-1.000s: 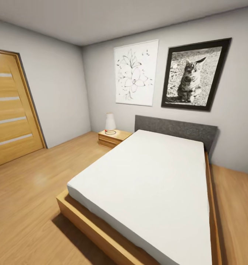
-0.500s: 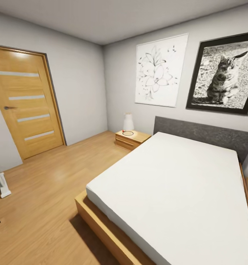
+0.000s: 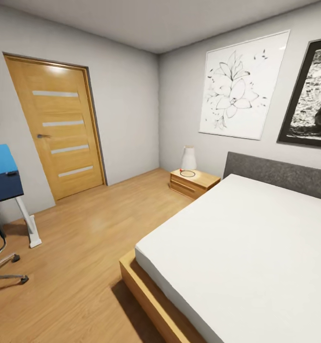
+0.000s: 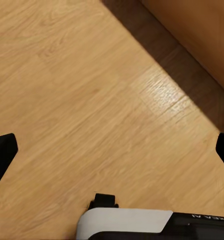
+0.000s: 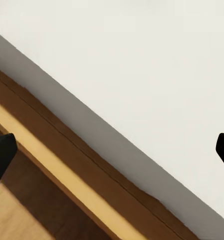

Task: In the bedroom, organize the workspace by keeping the computer under the desk, ensuring the monitor is on the desk, placing the keyboard on the desk next to the monitor, placing the mouse on the desk next to the keyboard, moving the folder from the swivel chair onto the desk next to the mouse, stacking the notebook on top of the folder with the pen on top of the notebook, and positioning the swivel chair next to the desk.

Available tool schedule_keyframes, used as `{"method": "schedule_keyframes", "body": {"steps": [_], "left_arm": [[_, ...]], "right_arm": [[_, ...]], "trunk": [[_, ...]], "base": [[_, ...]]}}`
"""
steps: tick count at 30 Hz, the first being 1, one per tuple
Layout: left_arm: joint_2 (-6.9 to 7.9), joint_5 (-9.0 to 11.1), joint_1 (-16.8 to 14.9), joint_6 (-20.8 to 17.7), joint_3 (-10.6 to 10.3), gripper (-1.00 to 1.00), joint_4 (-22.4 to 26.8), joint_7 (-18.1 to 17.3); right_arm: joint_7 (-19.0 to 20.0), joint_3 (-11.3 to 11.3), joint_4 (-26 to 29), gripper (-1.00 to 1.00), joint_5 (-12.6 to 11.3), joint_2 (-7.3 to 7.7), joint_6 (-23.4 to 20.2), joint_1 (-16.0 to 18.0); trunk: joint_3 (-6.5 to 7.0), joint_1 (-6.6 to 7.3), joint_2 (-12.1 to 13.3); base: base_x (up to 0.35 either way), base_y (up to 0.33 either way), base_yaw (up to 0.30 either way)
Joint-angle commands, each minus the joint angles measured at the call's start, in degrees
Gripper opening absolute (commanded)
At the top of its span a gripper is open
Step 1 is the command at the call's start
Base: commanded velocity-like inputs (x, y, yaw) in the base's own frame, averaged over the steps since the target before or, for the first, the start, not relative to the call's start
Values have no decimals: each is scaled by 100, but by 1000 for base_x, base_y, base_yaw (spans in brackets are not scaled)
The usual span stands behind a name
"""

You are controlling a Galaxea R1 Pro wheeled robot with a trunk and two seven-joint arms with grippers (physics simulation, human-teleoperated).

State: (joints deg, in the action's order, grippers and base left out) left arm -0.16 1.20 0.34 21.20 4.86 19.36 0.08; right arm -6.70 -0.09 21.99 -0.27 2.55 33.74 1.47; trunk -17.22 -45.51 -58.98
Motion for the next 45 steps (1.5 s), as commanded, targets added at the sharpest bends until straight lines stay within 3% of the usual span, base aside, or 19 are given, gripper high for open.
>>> {"method": "schedule_keyframes", "body": {"steps": [1,45], "left_arm": [[-2,10,1,7,6,100,7,1],[-2,12,1,7,15,100,7,1]], "right_arm": [[-9,0,-2,100,-1,0,17,3],[-7,0,7,100,1,8,13,3]], "trunk": [[-11,-4,-4],[-286,-4,-4]], "base": [[292,199,218],[248,247,201]]}}
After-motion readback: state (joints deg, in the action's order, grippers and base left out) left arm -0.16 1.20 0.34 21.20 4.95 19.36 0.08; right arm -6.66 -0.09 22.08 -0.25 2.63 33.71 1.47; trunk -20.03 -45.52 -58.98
